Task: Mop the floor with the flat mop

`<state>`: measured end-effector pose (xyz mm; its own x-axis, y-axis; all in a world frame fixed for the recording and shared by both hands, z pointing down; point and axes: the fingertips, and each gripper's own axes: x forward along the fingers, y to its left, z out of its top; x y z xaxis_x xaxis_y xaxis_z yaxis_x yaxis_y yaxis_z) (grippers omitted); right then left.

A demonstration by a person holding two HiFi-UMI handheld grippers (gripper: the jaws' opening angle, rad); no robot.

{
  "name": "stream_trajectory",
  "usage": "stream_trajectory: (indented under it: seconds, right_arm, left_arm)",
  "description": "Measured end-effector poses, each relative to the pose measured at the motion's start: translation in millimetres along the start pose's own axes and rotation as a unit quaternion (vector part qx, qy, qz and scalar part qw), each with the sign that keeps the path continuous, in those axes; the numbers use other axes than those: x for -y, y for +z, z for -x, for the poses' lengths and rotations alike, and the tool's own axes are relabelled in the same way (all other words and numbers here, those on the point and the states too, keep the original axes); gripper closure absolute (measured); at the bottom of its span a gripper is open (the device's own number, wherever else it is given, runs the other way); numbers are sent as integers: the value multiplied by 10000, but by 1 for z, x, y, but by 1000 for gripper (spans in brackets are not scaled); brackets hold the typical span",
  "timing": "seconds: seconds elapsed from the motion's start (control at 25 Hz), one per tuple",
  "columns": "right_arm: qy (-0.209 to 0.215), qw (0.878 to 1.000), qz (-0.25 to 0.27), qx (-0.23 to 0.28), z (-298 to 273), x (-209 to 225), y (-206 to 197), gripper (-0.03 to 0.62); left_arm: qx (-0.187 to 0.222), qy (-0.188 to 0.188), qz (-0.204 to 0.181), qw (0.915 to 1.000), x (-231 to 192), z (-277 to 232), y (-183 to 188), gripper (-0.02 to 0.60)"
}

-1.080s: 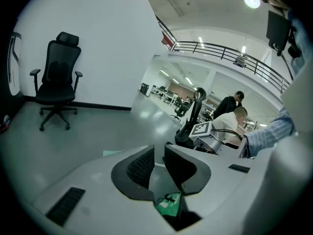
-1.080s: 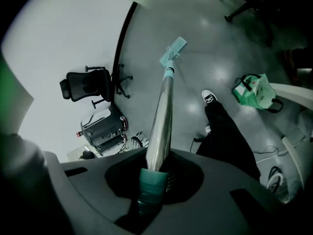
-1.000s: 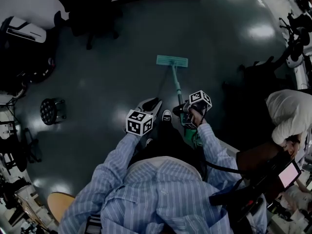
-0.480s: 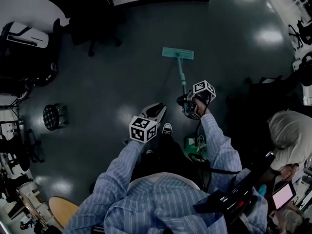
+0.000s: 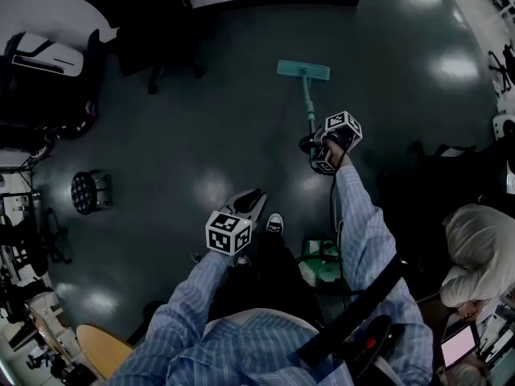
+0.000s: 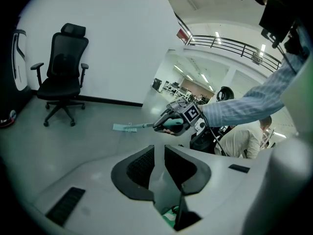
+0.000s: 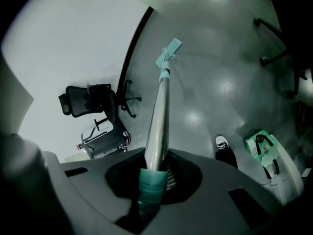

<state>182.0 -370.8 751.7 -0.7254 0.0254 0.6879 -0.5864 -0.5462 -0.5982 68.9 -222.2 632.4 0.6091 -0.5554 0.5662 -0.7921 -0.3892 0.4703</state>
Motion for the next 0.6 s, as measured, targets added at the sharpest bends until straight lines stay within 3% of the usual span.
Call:
stream_trajectory:
  seconds: [0.24, 0.6]
  right_arm:
    - [179, 9997, -107, 110, -2, -19, 61, 549]
    - [303, 9989, -228, 292, -8, -38, 107, 551]
  left_arm:
    - [-106, 75, 130, 9998, -11, -16, -7, 512]
    - [-167, 83, 278, 9994, -15, -24, -22, 512]
